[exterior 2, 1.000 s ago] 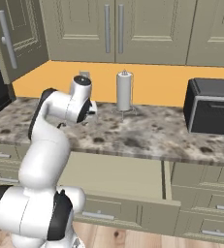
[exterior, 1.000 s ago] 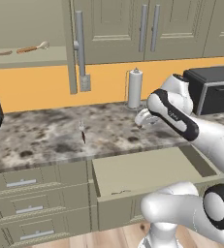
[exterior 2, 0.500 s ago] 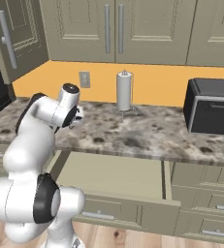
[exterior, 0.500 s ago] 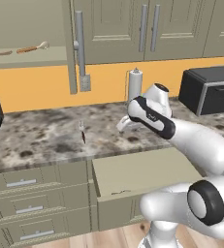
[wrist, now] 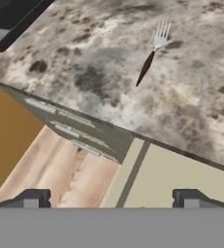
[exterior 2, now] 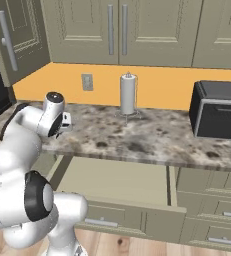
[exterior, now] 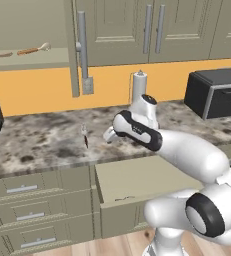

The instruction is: Organize the utensils by type. Pick up the wooden spoons from the counter and place them in the open cabinet. Then pick up the metallic utensils from the counter and place them in the open drawer.

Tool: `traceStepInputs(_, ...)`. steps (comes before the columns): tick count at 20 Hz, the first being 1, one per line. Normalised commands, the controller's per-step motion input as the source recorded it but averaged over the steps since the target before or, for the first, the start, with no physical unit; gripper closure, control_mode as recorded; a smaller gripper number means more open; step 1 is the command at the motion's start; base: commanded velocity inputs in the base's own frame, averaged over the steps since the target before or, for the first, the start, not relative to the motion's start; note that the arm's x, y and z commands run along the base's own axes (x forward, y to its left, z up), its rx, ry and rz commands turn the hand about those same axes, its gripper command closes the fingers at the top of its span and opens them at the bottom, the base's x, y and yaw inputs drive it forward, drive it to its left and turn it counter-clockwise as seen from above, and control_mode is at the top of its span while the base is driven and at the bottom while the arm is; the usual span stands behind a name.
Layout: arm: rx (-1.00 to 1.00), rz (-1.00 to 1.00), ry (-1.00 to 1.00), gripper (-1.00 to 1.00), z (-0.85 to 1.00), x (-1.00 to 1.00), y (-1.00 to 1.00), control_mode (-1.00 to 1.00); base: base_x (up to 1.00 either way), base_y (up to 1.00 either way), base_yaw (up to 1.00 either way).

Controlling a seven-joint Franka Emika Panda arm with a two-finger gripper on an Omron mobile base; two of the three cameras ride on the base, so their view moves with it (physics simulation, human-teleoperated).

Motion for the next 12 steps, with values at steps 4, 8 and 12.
traceStepInputs(4,-0.01,-0.04,0.0,-1.0,0.0,0.38,0.39,-1.0,0.0,0.0,0.0)
traceStepInputs(8,0.0,0.0,0.0,-1.0,0.0,0.09,0.02,-1.0,0.0,0.0,0.0)
traceStepInputs(12,0.0,0.0,0.0,-1.0,-0.11,0.09,0.0,-1.0,0.0,0.0,0.0)
